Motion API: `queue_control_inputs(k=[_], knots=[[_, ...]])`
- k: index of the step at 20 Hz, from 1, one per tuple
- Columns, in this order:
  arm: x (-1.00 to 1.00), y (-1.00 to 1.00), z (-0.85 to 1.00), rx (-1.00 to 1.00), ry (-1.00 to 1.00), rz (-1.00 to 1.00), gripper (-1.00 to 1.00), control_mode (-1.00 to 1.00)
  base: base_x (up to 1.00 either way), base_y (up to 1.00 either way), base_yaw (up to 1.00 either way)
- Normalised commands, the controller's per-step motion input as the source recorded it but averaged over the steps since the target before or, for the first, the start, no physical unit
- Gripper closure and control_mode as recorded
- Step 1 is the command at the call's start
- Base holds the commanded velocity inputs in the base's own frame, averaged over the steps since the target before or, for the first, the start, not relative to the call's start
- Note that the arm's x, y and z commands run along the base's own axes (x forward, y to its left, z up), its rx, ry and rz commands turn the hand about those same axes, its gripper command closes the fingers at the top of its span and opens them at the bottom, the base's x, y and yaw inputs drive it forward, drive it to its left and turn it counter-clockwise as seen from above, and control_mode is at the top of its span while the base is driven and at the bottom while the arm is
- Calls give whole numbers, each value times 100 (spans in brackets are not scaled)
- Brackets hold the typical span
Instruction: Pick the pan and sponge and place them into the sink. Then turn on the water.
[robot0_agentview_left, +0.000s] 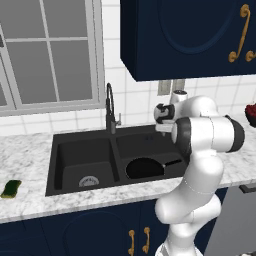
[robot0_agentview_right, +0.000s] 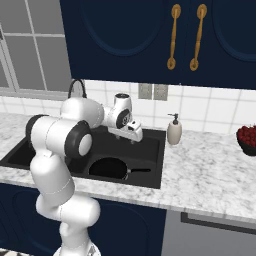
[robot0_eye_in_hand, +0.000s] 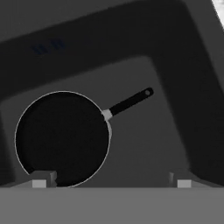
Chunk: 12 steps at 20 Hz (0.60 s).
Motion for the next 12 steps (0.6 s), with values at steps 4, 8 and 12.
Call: queue_control_inputs(k=[4,8,12], knots=[[0,1,0,0,0,-5,-100,-100,0,0,0],[-22,8,33,12,0,14,-100,-100,0,0,0],[-96,49,59,8,-3,25,-100,-100,0,0,0]])
